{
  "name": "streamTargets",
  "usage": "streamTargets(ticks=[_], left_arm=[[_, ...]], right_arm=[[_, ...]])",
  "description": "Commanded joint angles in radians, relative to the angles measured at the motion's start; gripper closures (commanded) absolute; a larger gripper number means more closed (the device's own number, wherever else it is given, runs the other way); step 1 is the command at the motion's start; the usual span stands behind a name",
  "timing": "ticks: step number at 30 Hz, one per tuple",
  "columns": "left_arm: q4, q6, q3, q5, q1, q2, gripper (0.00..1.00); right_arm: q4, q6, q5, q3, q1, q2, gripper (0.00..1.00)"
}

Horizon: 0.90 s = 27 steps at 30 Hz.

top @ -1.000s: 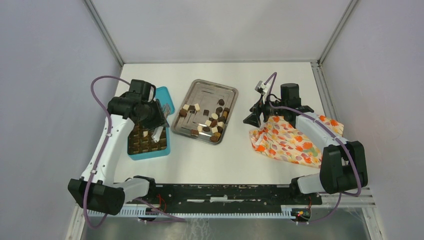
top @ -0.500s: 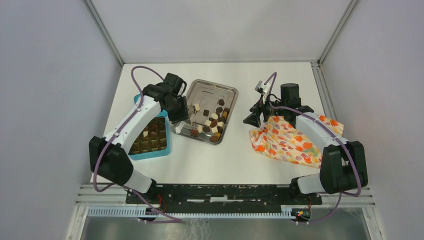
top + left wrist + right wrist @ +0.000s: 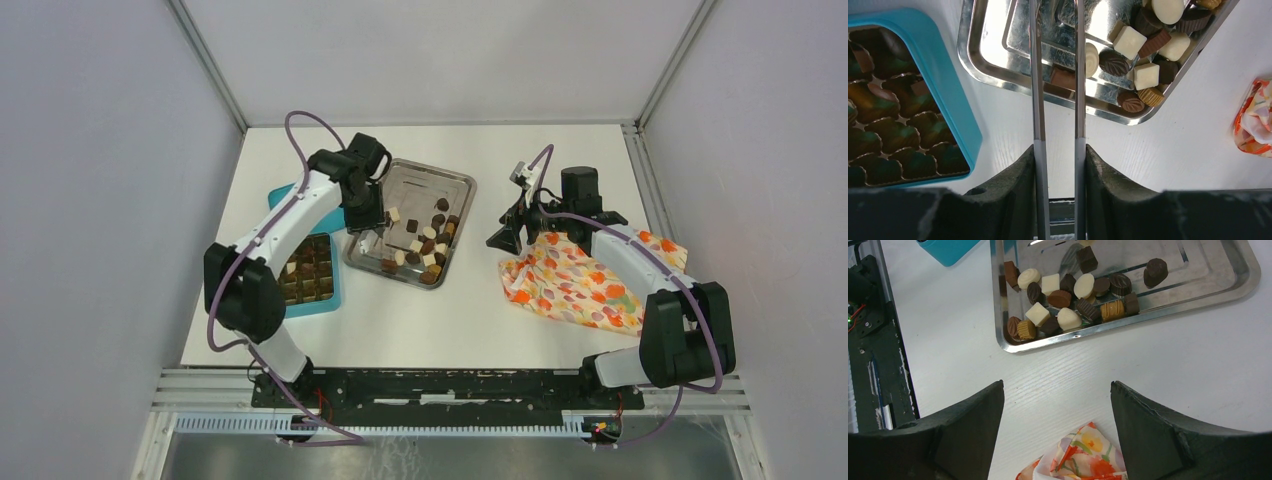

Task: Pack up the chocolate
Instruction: Pick up the fake chocolate from the plate.

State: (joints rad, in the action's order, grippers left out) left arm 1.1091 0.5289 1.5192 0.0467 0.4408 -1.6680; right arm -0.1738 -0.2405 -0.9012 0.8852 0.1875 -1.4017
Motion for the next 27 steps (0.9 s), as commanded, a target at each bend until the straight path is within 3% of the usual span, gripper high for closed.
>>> streamTargets(ticks=[1,9,16,27], left_arm=[[0.022,-0.066,0.068,0.032,0.016,-0.032,0.59],[0.055,-0.097,0.132,0.052,0.027,-0.096,0.58],[0.067,-0.108,0.154,0.067,0.029,-0.124,0.57],[0.072,-0.116,0.177,0.056,0.035,-0.155,0.56]], right_arm=[[0.027,-0.016,-0.008,-0.005,-0.002,0.017,0.16],[0.026,-0.016,0.014,-0.008,-0.002,0.022,0.17],[0.023,0.052,0.388,0.004,-0.002,0.023,0.16],[0.043,0.079,0.382,-0.009,-0.003,0.021,0.16]])
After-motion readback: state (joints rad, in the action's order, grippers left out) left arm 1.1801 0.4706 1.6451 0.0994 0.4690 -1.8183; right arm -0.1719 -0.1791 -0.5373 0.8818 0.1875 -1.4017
